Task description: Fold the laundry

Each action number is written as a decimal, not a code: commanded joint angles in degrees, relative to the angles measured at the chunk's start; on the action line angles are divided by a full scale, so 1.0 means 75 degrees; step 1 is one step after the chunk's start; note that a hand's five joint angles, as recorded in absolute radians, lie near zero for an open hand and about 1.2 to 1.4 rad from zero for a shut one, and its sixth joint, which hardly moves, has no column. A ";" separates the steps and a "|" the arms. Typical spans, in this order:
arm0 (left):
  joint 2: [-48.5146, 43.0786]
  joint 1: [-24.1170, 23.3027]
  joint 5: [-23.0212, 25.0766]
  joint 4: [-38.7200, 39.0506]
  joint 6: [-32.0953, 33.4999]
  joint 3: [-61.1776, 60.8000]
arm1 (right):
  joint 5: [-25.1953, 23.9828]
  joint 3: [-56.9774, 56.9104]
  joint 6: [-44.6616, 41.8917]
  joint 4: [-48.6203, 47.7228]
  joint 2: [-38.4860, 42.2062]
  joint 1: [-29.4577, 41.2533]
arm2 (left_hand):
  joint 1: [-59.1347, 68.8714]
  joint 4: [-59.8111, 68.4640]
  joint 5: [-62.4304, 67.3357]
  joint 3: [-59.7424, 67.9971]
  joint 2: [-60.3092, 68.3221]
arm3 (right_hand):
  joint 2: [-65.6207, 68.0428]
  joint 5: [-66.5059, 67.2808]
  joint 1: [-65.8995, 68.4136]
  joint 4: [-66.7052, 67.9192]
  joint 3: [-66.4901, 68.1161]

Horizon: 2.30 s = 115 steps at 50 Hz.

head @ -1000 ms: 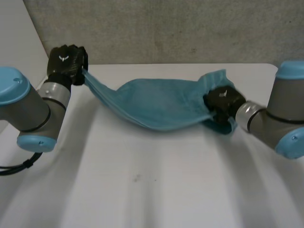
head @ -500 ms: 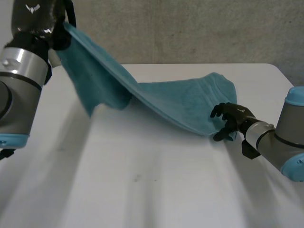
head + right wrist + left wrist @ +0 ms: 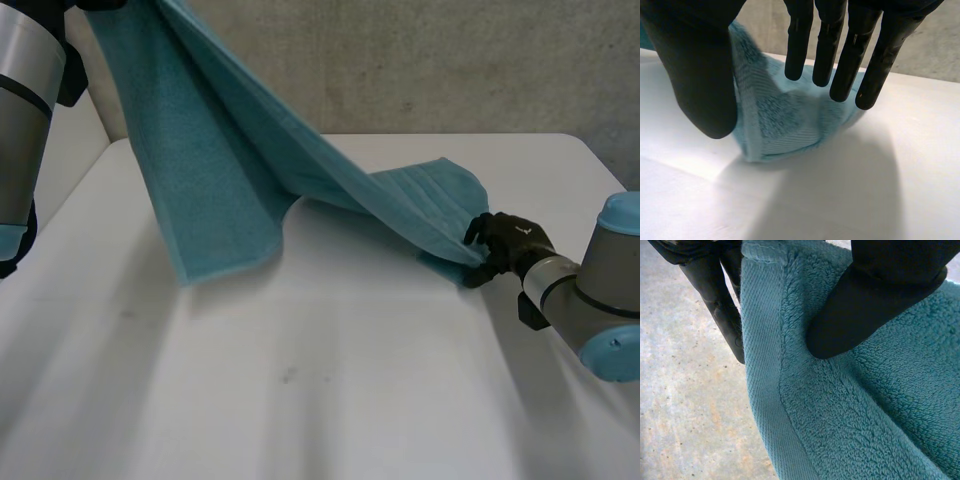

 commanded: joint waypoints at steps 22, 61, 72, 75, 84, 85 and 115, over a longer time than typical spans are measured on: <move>-0.0414 0.1602 0.0013 -0.0556 -0.0020 -0.0257 | -0.1744 -0.2680 -0.2214 0.2520 -0.3640 -0.1879 | 0.1704 0.1370 0.1441 0.1376 0.1363 | 0.5770 0.5915 0.6487 0.5768 0.5759; -0.3614 0.1075 0.0306 0.1177 0.1867 0.3422 | 0.1116 -0.8048 -0.7174 0.1121 0.0347 0.0359 | 0.1704 0.1370 0.1441 0.1376 0.1363 | 0.5770 0.5915 0.6487 0.5768 0.5759; -0.3110 0.1110 -0.0046 0.1540 0.1515 0.3082 | 0.0389 -0.4768 -0.6280 0.0317 -0.1577 0.0360 | 0.1704 0.1370 0.1441 0.1376 0.1363 | 0.5770 0.5915 0.6487 0.5768 0.5759; -0.3157 0.1145 -0.0034 0.1200 0.1304 0.2555 | 0.0307 -0.4159 -0.6269 0.0504 -0.1565 0.0360 | 0.1704 0.1370 0.1441 0.1376 0.1363 | 0.5770 0.5915 0.6487 0.5768 0.5759; -0.3589 0.1145 -0.0046 0.1048 0.1234 0.0472 | -0.0596 -0.2375 -0.6233 0.1020 -0.0886 0.0348 | 0.1704 0.1370 0.1441 0.1376 0.1363 | 0.5770 0.5915 0.6487 0.5768 0.5759; -0.3672 0.1169 -0.0058 0.0978 0.1222 0.0214 | -0.0816 -0.2155 -0.6187 0.1148 -0.0503 0.0371 | 0.1704 0.1370 0.1441 0.1376 0.1363 | 0.5770 0.5915 0.6487 0.5768 0.5759; -0.2946 0.1907 -0.0034 0.0778 0.1222 -0.1242 | -0.0644 0.0039 -0.1206 -0.0069 -0.0147 -0.0589 | 0.1704 0.1370 0.1441 0.1376 0.1363 | 0.0755 0.0899 0.1471 0.0753 0.0743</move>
